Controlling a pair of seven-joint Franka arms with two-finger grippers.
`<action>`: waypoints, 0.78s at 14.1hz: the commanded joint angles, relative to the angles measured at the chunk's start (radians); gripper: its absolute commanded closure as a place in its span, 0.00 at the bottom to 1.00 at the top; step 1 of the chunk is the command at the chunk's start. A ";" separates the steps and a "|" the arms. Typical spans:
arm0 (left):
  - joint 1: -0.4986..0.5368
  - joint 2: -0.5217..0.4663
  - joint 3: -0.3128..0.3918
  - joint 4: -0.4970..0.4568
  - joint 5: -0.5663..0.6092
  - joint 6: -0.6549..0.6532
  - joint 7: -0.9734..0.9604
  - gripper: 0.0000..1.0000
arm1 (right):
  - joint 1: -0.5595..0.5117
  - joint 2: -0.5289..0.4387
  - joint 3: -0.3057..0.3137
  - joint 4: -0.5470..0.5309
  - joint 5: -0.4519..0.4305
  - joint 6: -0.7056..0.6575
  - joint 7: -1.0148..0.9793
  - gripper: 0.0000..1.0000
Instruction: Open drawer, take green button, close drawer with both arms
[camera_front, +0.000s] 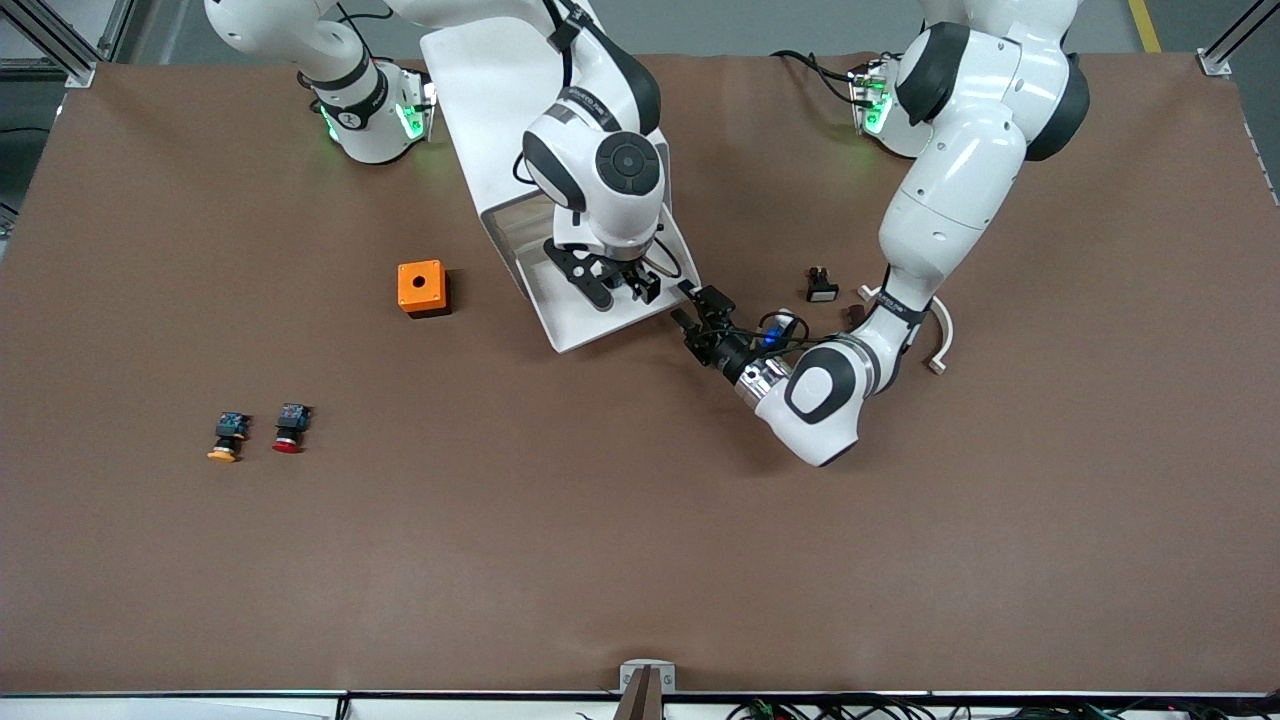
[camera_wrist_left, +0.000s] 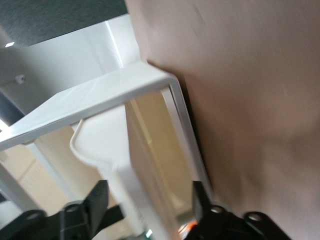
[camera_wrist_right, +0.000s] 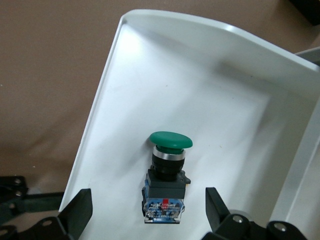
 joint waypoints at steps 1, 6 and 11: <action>0.022 0.000 -0.007 0.038 -0.021 -0.009 0.158 0.01 | 0.014 0.000 -0.010 -0.014 -0.016 0.008 0.026 0.00; 0.023 -0.034 -0.001 0.098 0.190 -0.047 0.607 0.01 | 0.029 0.025 -0.010 -0.014 -0.016 0.011 0.041 0.00; 0.006 -0.089 0.004 0.170 0.356 0.015 0.900 0.01 | 0.037 0.040 -0.010 -0.014 -0.016 0.008 0.043 0.01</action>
